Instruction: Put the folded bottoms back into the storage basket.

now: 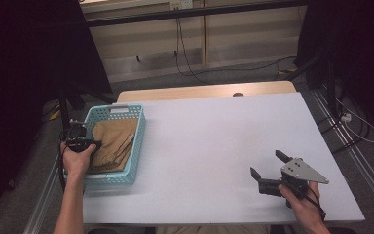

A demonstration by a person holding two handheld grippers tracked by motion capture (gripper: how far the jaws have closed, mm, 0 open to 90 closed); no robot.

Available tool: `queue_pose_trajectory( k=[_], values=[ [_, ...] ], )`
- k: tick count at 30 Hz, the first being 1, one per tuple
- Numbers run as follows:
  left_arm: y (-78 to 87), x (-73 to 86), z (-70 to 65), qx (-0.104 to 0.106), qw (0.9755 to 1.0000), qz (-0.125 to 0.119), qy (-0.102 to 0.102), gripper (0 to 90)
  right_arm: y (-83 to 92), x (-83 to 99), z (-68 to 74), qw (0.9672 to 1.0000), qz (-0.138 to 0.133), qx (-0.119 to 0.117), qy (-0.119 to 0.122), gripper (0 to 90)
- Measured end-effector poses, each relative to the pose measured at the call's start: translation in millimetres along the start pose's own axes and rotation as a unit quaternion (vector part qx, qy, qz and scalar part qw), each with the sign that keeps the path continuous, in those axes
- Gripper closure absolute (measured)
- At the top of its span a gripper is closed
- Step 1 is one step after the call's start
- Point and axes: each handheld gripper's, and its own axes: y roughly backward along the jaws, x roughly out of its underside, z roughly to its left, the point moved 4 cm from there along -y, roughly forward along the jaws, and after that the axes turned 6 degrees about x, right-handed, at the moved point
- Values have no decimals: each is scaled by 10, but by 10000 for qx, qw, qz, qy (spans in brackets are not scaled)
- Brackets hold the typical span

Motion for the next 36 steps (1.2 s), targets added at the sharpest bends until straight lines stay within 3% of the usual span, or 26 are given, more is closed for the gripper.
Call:
queue_pose_trajectory(
  k=[4, 6, 13, 18, 20, 26, 33, 36],
  values=[
    [-43, 10, 1, 14, 9999, 150, -14, 836, 1, 1, -1, 10000, -3, 11, -2, 26],
    [-46, 9, 13, -4, 9999, 102, 56, 836, 5, -2, 3, 10000, -15, 2, -5, 26],
    [-72, 19, 5, -70, 9997, 194, -145, 831, 3, -1, 3, 10000, -11, -5, 11, 27],
    [-89, 29, -32, 19, 9991, 310, -293, 829, 1, -1, 3, 10000, -9, 3, -1, 27],
    [-87, 27, -28, 16, 9993, 281, -227, 828, -1, 0, 0, 10000, -7, 9, -9, 27],
    [-69, 17, -47, -175, 9990, 183, -375, 728, 0, 0, 1, 10000, -6, 6, -3, 27],
    [8, -10, -44, -119, 9993, -107, -336, 608, 4, 0, -8, 10000, -7, 22, -26, 27],
    [25, -25, -74, 17, 9990, -209, -393, 556, 5, -1, -11, 10000, -8, 22, -32, 27]
  ],
)
